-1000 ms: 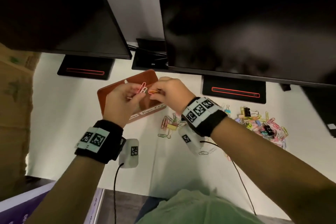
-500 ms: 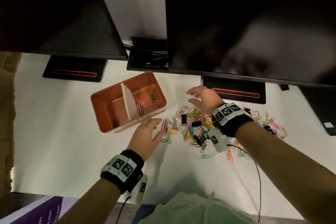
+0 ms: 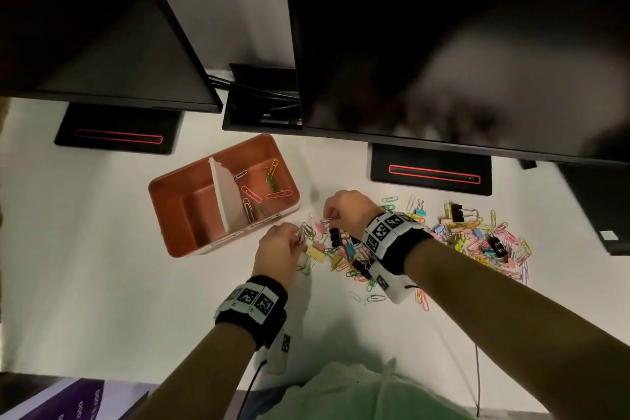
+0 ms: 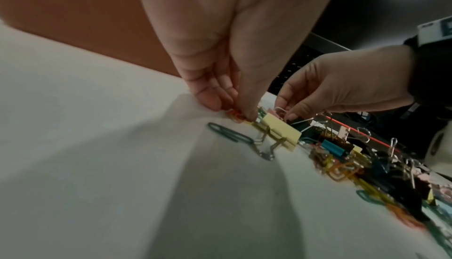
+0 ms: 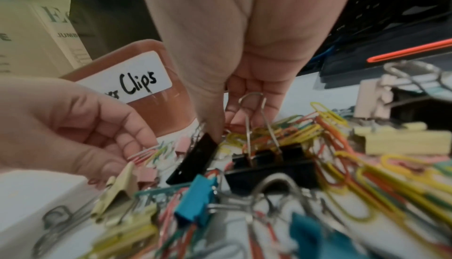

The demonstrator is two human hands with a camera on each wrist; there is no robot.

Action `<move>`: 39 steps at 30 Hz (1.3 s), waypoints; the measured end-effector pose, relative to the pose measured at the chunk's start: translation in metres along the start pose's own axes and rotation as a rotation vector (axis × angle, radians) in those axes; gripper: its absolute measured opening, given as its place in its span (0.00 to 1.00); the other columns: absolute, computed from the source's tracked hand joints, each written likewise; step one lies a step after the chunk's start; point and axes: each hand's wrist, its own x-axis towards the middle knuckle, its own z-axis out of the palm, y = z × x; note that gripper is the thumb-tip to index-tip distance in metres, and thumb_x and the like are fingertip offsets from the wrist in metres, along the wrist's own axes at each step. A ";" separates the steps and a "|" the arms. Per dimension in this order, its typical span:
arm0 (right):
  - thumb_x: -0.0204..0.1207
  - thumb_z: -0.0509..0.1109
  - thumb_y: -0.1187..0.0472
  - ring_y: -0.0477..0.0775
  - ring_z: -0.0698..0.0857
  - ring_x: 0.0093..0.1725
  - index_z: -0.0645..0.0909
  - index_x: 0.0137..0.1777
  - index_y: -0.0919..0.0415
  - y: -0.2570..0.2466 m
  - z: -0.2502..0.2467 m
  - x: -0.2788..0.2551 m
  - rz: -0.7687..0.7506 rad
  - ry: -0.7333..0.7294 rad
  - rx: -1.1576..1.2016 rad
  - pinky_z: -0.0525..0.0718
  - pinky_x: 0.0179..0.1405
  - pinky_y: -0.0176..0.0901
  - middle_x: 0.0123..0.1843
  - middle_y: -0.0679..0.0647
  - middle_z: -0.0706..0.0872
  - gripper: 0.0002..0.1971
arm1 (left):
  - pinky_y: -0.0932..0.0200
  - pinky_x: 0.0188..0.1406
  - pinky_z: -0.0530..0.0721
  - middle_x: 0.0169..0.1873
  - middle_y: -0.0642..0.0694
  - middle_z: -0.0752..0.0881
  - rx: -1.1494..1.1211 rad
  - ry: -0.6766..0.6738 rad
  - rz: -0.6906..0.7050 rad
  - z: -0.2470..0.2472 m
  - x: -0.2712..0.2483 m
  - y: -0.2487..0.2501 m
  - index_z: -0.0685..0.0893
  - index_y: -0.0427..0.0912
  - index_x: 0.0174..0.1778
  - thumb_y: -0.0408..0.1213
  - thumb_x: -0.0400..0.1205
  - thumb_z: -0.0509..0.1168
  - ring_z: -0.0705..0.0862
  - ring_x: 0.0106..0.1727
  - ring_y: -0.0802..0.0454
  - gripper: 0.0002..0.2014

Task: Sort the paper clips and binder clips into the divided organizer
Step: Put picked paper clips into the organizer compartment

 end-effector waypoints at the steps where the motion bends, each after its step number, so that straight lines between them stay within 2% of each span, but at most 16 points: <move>1: 0.75 0.69 0.63 0.57 0.83 0.55 0.83 0.54 0.60 0.000 -0.001 0.000 0.008 -0.011 -0.008 0.80 0.54 0.44 0.56 0.57 0.84 0.09 | 0.55 0.50 0.81 0.44 0.42 0.84 -0.012 -0.008 -0.009 0.000 0.001 0.000 0.82 0.40 0.52 0.32 0.74 0.71 0.82 0.46 0.46 0.11; 6: 0.75 0.68 0.64 0.58 0.83 0.55 0.84 0.53 0.62 -0.001 -0.003 -0.001 0.000 -0.020 -0.015 0.80 0.53 0.44 0.56 0.57 0.85 0.08 | 0.57 0.47 0.75 0.43 0.40 0.83 0.111 -0.027 0.058 0.002 0.004 0.000 0.84 0.38 0.43 0.31 0.76 0.67 0.80 0.47 0.43 0.02; 9: 0.75 0.68 0.64 0.57 0.83 0.55 0.84 0.52 0.62 0.005 0.000 -0.002 0.007 0.018 0.030 0.80 0.53 0.43 0.54 0.57 0.87 0.07 | 0.59 0.47 0.70 0.44 0.41 0.81 0.196 -0.025 0.086 0.004 0.004 -0.001 0.83 0.38 0.42 0.32 0.77 0.65 0.78 0.49 0.43 0.03; 13: 0.77 0.66 0.63 0.57 0.84 0.55 0.84 0.53 0.61 0.012 0.001 -0.008 0.011 0.061 0.073 0.79 0.53 0.43 0.54 0.57 0.87 0.09 | 0.52 0.44 0.77 0.45 0.39 0.82 0.247 -0.056 0.082 0.002 0.003 0.002 0.81 0.37 0.47 0.34 0.80 0.62 0.80 0.47 0.40 0.06; 16: 0.78 0.65 0.64 0.56 0.84 0.53 0.84 0.54 0.61 0.017 -0.001 -0.016 -0.011 0.109 0.080 0.80 0.52 0.43 0.55 0.57 0.87 0.09 | 0.55 0.42 0.77 0.45 0.38 0.84 0.212 -0.093 0.081 -0.005 0.000 0.002 0.81 0.37 0.48 0.34 0.80 0.62 0.81 0.45 0.42 0.06; 20: 0.79 0.66 0.62 0.54 0.84 0.50 0.84 0.54 0.60 0.016 -0.015 -0.030 -0.073 0.209 0.077 0.78 0.49 0.39 0.53 0.56 0.87 0.08 | 0.55 0.40 0.79 0.38 0.43 0.85 0.112 -0.051 0.215 -0.029 -0.015 0.011 0.83 0.40 0.44 0.31 0.78 0.66 0.80 0.38 0.48 0.03; 22: 0.79 0.66 0.60 0.51 0.82 0.45 0.84 0.54 0.60 0.008 -0.028 -0.036 -0.129 0.282 0.094 0.80 0.49 0.39 0.50 0.55 0.86 0.08 | 0.61 0.36 0.80 0.35 0.48 0.84 0.057 0.019 0.298 -0.050 -0.025 0.024 0.83 0.43 0.42 0.31 0.77 0.67 0.80 0.34 0.53 0.03; 24: 0.79 0.66 0.58 0.47 0.78 0.41 0.84 0.52 0.59 -0.009 -0.041 -0.037 -0.208 0.368 0.115 0.79 0.47 0.38 0.46 0.53 0.85 0.08 | 0.72 0.36 0.78 0.36 0.51 0.85 0.017 0.119 0.334 -0.077 -0.030 0.038 0.84 0.43 0.43 0.33 0.77 0.68 0.82 0.35 0.58 0.02; 26: 0.78 0.67 0.58 0.46 0.78 0.41 0.85 0.50 0.57 -0.033 -0.053 -0.031 -0.282 0.427 0.133 0.77 0.46 0.38 0.44 0.51 0.84 0.06 | 0.75 0.38 0.79 0.37 0.53 0.86 -0.007 0.203 0.323 -0.102 -0.027 0.050 0.84 0.43 0.45 0.36 0.77 0.69 0.84 0.36 0.61 0.03; 27: 0.77 0.68 0.59 0.46 0.79 0.41 0.85 0.49 0.56 -0.045 -0.056 -0.026 -0.311 0.443 0.144 0.78 0.46 0.38 0.45 0.51 0.85 0.05 | 0.73 0.40 0.80 0.37 0.53 0.86 -0.016 0.226 0.301 -0.113 -0.022 0.052 0.84 0.44 0.45 0.36 0.77 0.69 0.84 0.37 0.61 0.03; 30: 0.75 0.70 0.61 0.50 0.82 0.46 0.85 0.52 0.58 -0.080 -0.061 -0.008 -0.337 0.420 0.176 0.82 0.51 0.42 0.48 0.54 0.86 0.07 | 0.58 0.47 0.84 0.39 0.48 0.88 -0.006 0.275 0.213 -0.129 -0.004 0.049 0.84 0.44 0.45 0.33 0.76 0.69 0.85 0.40 0.54 0.04; 32: 0.75 0.70 0.61 0.51 0.84 0.51 0.83 0.58 0.58 -0.090 -0.060 -0.003 -0.313 0.369 0.212 0.83 0.56 0.46 0.53 0.55 0.86 0.12 | 0.52 0.55 0.84 0.45 0.44 0.88 0.039 0.263 0.152 -0.130 0.005 0.044 0.85 0.42 0.49 0.33 0.75 0.70 0.85 0.45 0.51 0.08; 34: 0.76 0.69 0.59 0.50 0.83 0.53 0.80 0.63 0.57 -0.084 -0.059 -0.005 -0.292 0.358 0.233 0.81 0.59 0.44 0.58 0.54 0.84 0.15 | 0.54 0.60 0.81 0.55 0.43 0.84 0.098 0.250 0.153 -0.127 0.005 0.043 0.83 0.41 0.57 0.34 0.75 0.70 0.83 0.50 0.51 0.14; 35: 0.77 0.68 0.58 0.48 0.82 0.52 0.80 0.63 0.56 -0.075 -0.059 -0.009 -0.278 0.373 0.230 0.81 0.59 0.44 0.58 0.53 0.84 0.14 | 0.59 0.61 0.78 0.57 0.45 0.82 0.115 0.255 0.191 -0.125 0.002 0.043 0.82 0.41 0.60 0.34 0.76 0.70 0.81 0.52 0.52 0.16; 37: 0.78 0.67 0.57 0.45 0.80 0.48 0.81 0.60 0.54 -0.045 -0.058 -0.018 -0.216 0.420 0.207 0.82 0.58 0.46 0.56 0.51 0.84 0.11 | 0.71 0.60 0.72 0.56 0.49 0.79 0.096 0.255 0.324 -0.118 -0.007 0.047 0.82 0.42 0.61 0.32 0.76 0.70 0.78 0.53 0.57 0.17; 39: 0.79 0.66 0.56 0.46 0.80 0.47 0.82 0.59 0.53 -0.009 -0.056 -0.028 -0.100 0.415 0.155 0.83 0.58 0.48 0.55 0.51 0.84 0.11 | 0.69 0.57 0.76 0.54 0.49 0.82 0.072 0.172 0.444 -0.103 -0.015 0.046 0.83 0.43 0.59 0.31 0.76 0.69 0.80 0.52 0.56 0.15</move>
